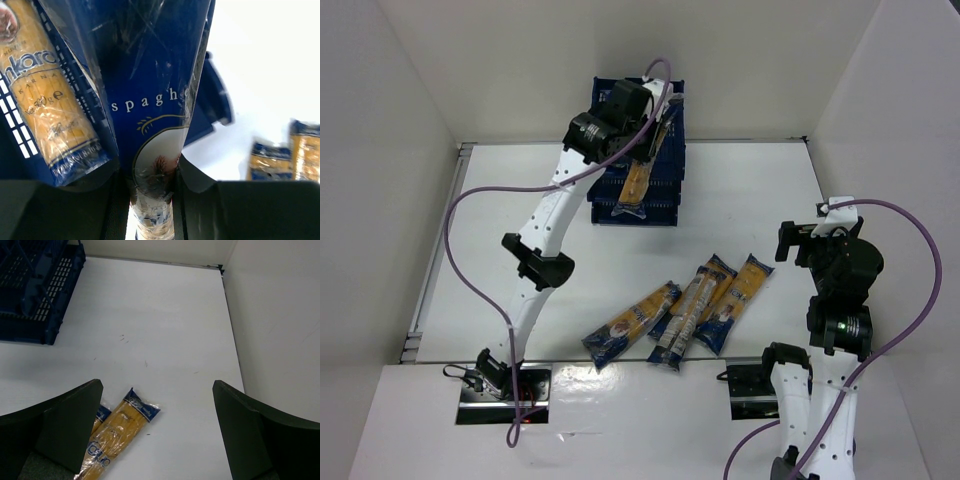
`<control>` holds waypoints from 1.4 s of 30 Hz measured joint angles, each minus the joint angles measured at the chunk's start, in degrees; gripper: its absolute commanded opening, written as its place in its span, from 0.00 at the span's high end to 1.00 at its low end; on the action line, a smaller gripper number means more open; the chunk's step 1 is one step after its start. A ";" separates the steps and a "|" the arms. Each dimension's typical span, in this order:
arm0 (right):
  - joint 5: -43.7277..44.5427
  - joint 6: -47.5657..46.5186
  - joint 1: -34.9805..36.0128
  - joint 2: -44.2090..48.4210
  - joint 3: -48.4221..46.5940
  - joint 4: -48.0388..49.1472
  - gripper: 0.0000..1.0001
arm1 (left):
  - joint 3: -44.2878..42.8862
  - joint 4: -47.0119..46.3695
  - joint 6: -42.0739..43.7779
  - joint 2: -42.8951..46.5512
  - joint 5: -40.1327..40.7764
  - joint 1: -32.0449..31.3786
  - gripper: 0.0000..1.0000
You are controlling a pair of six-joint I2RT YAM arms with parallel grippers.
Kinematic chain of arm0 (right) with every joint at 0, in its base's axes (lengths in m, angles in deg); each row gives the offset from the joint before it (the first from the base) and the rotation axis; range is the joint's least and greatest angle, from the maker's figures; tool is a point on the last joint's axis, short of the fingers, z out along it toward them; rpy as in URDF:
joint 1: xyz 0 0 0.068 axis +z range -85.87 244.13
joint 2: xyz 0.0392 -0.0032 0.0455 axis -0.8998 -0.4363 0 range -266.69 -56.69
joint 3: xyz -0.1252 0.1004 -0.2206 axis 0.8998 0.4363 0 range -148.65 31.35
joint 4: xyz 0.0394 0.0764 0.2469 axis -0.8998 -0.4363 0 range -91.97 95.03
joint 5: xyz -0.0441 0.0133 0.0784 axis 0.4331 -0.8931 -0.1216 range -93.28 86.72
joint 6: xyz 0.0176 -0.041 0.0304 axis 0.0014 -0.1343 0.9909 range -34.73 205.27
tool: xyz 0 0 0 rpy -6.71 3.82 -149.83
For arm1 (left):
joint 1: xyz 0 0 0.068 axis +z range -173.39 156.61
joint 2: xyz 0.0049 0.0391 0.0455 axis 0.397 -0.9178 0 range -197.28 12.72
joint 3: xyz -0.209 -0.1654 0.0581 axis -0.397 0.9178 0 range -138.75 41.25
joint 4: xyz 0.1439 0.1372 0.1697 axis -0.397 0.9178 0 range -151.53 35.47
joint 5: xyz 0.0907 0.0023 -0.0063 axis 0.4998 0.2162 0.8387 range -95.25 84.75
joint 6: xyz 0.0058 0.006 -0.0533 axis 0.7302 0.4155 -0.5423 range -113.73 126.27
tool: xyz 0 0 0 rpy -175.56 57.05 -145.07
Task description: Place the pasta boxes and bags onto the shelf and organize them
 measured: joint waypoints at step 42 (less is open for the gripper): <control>-2.43 -0.87 -1.03 -1.07 0.00 -0.52 0.00 | -4.11 -11.28 -2.54 -9.75 9.05 3.93 1.00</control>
